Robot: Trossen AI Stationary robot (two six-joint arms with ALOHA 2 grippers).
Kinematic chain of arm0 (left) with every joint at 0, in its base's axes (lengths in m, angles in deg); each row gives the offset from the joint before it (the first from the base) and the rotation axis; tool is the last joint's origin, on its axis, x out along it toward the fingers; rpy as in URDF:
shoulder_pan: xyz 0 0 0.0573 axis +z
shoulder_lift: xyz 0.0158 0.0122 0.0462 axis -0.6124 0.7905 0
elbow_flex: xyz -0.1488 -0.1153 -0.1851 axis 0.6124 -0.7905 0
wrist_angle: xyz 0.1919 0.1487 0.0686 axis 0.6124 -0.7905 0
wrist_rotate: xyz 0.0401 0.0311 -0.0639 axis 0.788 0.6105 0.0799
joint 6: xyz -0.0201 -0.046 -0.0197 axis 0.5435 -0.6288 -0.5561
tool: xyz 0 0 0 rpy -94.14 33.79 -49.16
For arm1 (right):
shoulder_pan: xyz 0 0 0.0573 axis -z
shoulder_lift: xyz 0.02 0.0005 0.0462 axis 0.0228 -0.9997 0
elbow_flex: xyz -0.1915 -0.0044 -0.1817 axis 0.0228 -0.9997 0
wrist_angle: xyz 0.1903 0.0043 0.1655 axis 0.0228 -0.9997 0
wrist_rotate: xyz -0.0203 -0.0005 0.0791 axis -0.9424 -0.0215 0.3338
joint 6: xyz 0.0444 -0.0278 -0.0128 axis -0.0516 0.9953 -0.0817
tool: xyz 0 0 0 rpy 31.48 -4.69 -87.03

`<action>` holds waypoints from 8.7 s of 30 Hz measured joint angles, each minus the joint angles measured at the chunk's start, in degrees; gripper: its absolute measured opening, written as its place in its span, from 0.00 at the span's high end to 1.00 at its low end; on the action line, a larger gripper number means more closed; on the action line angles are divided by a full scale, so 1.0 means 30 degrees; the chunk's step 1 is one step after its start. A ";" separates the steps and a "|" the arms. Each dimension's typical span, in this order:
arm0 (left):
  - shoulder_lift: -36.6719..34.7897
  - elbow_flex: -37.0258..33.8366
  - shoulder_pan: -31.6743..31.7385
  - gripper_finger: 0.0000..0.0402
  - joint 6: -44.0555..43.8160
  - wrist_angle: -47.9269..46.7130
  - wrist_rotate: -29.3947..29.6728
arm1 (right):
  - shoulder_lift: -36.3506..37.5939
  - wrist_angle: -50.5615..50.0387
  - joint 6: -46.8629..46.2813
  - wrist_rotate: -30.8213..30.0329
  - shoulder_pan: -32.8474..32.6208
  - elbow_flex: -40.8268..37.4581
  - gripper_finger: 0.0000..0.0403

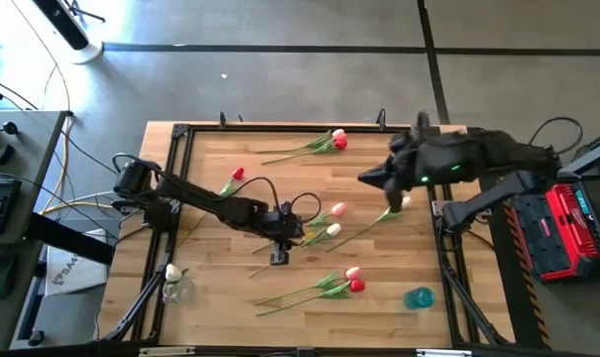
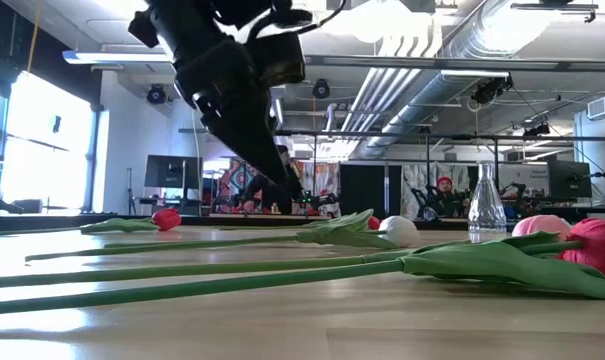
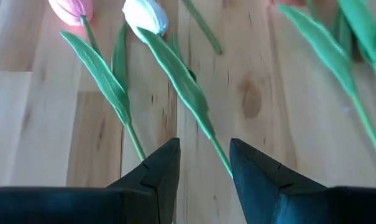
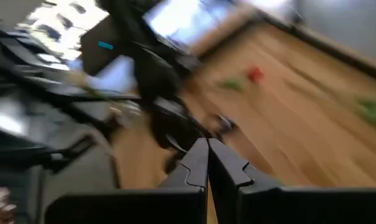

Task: Sort flowers into vase by color
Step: Put the bottom white flower into the bottom transparent vase

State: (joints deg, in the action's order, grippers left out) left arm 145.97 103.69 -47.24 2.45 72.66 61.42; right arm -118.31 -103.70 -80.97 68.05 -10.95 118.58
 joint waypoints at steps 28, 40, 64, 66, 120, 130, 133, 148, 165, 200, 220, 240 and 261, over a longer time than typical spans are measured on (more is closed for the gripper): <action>0.1901 0.0007 0.0175 0.68 -0.0051 0.2256 -0.0606 | -0.3046 -0.8963 -1.3094 -0.2917 -0.4347 0.0000 0.63; 0.3154 0.0024 0.0175 0.68 -0.0218 0.3421 -0.0417 | -0.4005 -0.9587 -1.6085 -0.3992 -0.5279 -0.0007 0.68; 0.2847 -0.0029 0.0175 0.98 0.0110 0.3030 -0.0840 | -0.5748 -0.9758 -2.0356 -0.5723 -0.6818 -0.0007 0.98; 0.2293 -0.0029 0.0175 0.99 0.0105 0.3085 -0.0847 | -0.6214 -0.9728 -2.0420 -0.5510 -0.6847 -0.0007 1.00; -0.8568 0.0015 0.0495 1.00 -0.2620 0.8235 -0.3601 | -0.8763 0.9564 -0.4466 -1.6326 -0.6075 -0.0007 0.69; -0.8568 0.0015 0.0503 0.99 -0.2514 0.7636 -0.3586 | -0.8628 0.9117 -0.4338 -1.5825 -0.6050 -0.0007 0.98; -0.8568 0.0015 0.0503 0.96 -0.2513 0.7232 -0.3587 | -0.8549 0.8787 -0.4325 -1.5226 -0.5891 -0.0007 0.98; -0.8568 0.0007 0.0510 0.66 -0.2491 0.3163 -0.7269 | -0.8238 0.7852 0.0406 -0.4284 -0.2975 0.0007 0.99; -0.8568 0.0007 0.0525 0.68 -0.2025 0.2891 -0.7751 | -0.8056 0.7786 0.3031 -0.0160 -0.2118 0.0007 0.99; -1.4503 0.0008 0.0294 1.00 0.0117 -0.1446 -0.2492 | -0.6711 0.8681 -0.0994 -1.0827 -0.4219 0.0007 0.57; -2.0827 0.0015 -0.7070 1.00 -0.0441 -0.7054 0.3752 | -1.0562 1.8551 0.0234 -1.4496 -0.6710 0.0000 0.58; -2.5053 -0.0005 -0.9142 1.00 -0.1406 -1.1458 0.2398 | -1.0679 1.8514 0.0045 -1.5758 -0.6871 0.0000 0.58; -2.9340 -0.4386 -0.9136 1.00 -0.2085 -1.0123 -0.3049 | -1.0693 1.6500 -0.4857 -1.5147 -0.6373 0.0000 0.58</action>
State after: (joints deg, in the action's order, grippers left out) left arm 57.95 90.53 -74.65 -3.80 42.29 52.27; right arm -150.39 -54.20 -95.54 22.61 -30.07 118.58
